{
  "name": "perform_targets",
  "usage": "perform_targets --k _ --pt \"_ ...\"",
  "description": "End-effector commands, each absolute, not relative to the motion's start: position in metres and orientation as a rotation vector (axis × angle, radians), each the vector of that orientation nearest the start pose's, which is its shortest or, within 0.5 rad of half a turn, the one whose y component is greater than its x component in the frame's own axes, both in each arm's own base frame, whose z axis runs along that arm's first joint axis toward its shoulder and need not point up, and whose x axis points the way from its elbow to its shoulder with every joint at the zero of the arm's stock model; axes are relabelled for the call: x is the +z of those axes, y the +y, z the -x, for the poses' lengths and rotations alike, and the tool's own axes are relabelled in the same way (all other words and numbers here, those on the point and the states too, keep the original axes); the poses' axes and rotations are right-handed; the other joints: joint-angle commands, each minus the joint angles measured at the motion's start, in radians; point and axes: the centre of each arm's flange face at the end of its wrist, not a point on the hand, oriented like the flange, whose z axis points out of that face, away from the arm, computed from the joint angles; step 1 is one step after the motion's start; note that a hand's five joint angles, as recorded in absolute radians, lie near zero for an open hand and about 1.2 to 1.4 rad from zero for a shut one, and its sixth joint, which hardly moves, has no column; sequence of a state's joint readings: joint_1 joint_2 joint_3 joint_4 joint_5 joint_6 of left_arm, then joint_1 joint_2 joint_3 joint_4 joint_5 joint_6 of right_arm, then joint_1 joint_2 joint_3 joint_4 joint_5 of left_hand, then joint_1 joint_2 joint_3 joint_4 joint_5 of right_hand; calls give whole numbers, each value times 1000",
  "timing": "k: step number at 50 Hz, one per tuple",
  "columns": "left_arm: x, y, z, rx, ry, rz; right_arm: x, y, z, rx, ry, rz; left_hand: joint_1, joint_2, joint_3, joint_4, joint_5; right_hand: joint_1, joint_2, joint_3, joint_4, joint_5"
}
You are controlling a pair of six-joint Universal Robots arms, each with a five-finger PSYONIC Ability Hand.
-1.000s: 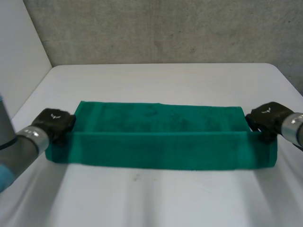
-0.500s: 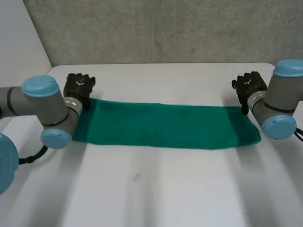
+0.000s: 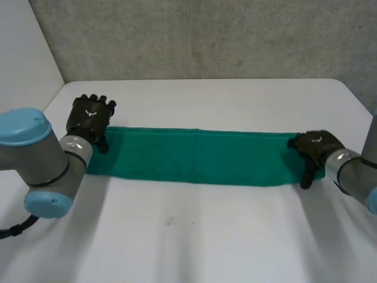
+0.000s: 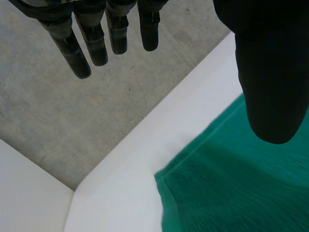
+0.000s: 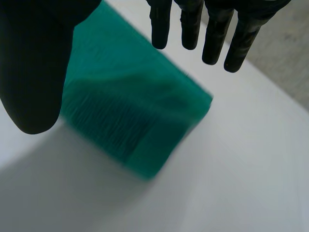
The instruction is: Fold the towel.
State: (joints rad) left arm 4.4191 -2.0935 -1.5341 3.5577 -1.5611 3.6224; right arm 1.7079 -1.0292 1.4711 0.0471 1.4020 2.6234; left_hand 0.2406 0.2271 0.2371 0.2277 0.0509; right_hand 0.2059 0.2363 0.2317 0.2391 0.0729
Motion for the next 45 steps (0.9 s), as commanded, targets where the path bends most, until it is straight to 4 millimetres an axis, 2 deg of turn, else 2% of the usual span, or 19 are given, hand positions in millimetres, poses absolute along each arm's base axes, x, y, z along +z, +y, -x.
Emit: perform_targets --k 1,2,3,5,9,16,22,27,28,29,32,33,35,36,38,40,42,44,45 --pt "163 -330 237 -2017 2085 -858 122 -347 -172 -1616 2616 949 -39 -25 -35 -26 -24 465 435 439 432 424" --pt "162 -330 237 -2017 2085 -858 118 -350 -168 -1610 2627 945 -39 -25 -35 -26 -24 623 593 597 590 582" --pt "162 -329 237 -2014 2088 -860 113 -357 -159 -1619 2654 936 -39 -25 -35 -26 -24 1096 1065 1070 1062 1054" --pt "161 -329 236 -2008 2093 -860 112 -361 -154 -1629 2673 930 -39 -25 -35 -26 -24 1189 1159 1164 1156 1148" --pt "160 -327 236 -2003 2097 -860 118 -375 -129 -1706 2728 896 -39 -25 -35 -26 -24 1190 1160 1165 1157 1149" --pt "173 -322 234 -2032 2070 -849 173 -390 -96 -2054 2736 941 -39 -25 -35 -26 -24 1190 1160 1165 1157 1149" --pt "183 -317 232 -2048 2054 -836 196 -403 -92 -2184 2707 1072 -39 -25 -35 -26 -24 1190 1160 1165 1157 1149" --pt "187 -310 230 -2051 2054 -834 228 -387 -173 -2286 2376 1290 -39 -25 -35 -26 -24 1190 1160 1165 1157 1149" --pt "187 -309 229 -2051 2054 -834 228 -387 -173 -2286 2376 1290 -39 -25 -35 -26 -24 1190 1160 1165 1157 1149" --pt "188 -308 230 -2051 2054 -834 245 -365 -231 -2327 2129 1398 -42 -28 -38 -29 -27 1190 1160 1165 1157 1149" --pt "187 -306 228 -2048 2058 -832 249 -351 -259 -2320 2007 1451 -42 -28 -38 -29 -27 1190 1160 1165 1157 1149" --pt "187 -305 228 -2044 2061 -833 246 -330 -298 -2281 1837 1526 -42 -28 -38 -29 -27 1190 1160 1165 1157 1149" --pt "186 -302 227 -2037 2067 -834 241 -322 -311 -2252 1782 1556 -42 -28 -38 -29 -27 1190 1160 1165 1157 1149" --pt "185 -302 227 -2035 2069 -834 226 -301 -345 -2160 1637 1634 -42 -28 -38 -29 -27 1190 1160 1165 1157 1149" --pt "185 -302 227 -2034 2069 -833 220 -292 -356 -2122 1586 1657 -42 -28 -38 -29 -27 1190 1160 1165 1157 1149" --pt "182 -300 226 -2023 2079 -837 196 -257 -393 -1986 1415 1742 -45 -31 -41 -32 -30 1190 1160 1165 1157 1149" --pt "182 -299 227 -2022 2081 -839 188 -248 -400 -1948 1378 1763 -42 -28 -38 -29 -27 1190 1160 1165 1157 1149" --pt "181 -298 226 -2017 2085 -841 149 -219 -422 -1789 1293 1844 -42 -28 -38 -29 -27 1190 1160 1165 1157 1149" --pt "180 -296 229 -2019 2087 -851 148 -219 -422 -1788 1293 1845 -42 -28 -38 -29 -27 1190 1160 1165 1157 1149"
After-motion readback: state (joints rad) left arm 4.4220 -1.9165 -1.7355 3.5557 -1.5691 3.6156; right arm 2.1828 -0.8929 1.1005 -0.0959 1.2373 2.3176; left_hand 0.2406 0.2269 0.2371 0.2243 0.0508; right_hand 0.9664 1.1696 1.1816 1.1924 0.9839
